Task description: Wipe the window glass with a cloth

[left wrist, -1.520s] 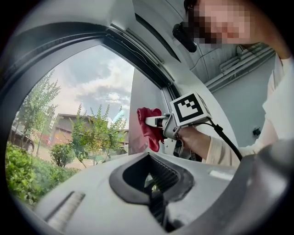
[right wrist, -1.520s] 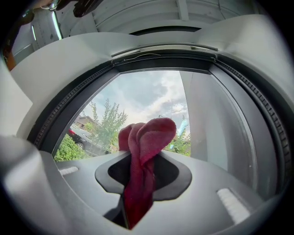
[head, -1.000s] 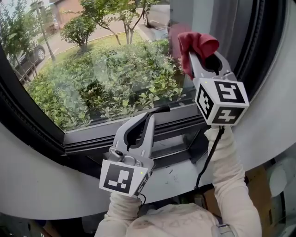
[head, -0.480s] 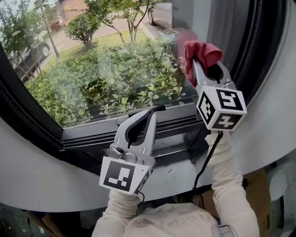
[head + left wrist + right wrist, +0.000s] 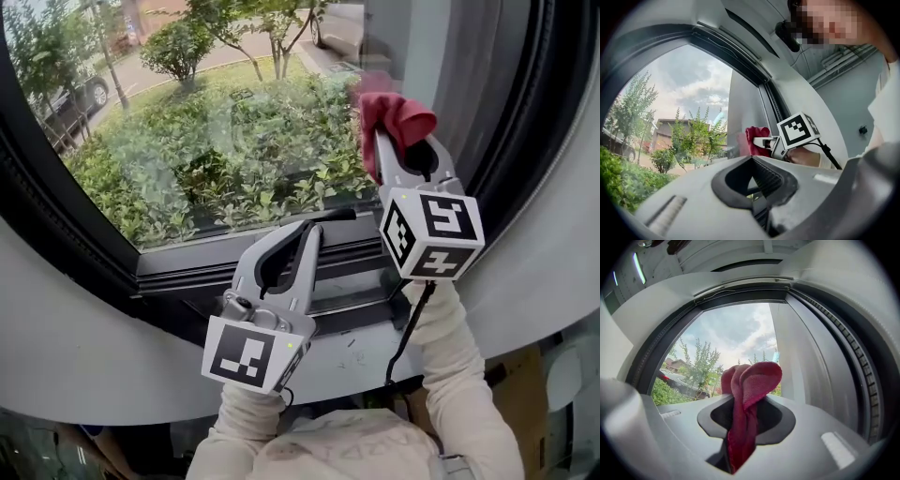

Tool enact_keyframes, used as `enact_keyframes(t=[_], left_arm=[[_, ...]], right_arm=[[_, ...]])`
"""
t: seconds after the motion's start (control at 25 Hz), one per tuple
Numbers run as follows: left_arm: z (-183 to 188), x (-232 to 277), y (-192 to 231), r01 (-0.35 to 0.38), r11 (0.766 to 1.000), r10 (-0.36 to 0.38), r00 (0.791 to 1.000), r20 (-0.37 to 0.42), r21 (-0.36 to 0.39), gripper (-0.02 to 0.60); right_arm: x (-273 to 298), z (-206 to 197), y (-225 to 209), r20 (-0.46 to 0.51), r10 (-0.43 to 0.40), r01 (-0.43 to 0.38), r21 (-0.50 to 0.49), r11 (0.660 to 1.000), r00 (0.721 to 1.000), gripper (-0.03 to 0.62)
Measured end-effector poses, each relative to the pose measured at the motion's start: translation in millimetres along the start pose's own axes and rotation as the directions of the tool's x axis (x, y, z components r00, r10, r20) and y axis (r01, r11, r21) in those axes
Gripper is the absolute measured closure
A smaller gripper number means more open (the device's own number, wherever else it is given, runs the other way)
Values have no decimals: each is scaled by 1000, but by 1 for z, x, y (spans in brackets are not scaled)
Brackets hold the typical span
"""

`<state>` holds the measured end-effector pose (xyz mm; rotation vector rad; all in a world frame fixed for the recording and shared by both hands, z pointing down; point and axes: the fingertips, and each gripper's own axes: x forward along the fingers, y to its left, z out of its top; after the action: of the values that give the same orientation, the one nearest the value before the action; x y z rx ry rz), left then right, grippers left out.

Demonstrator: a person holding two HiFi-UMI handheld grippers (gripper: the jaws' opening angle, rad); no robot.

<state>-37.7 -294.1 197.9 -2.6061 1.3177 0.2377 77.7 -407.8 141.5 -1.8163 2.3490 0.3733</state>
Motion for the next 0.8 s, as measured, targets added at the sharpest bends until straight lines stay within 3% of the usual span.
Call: enact_keyframes(t=[0.64,0.8], left_arm=[[9,-68,76,-66,998,66,998,15,2,581],[12,-75,82,-67,998,66,998,20,7,581]], right_arm=[[22,16,160,28,118,-116,-74,991,993,471],[23,19,169,36,121,-117,-100,988,992,471]])
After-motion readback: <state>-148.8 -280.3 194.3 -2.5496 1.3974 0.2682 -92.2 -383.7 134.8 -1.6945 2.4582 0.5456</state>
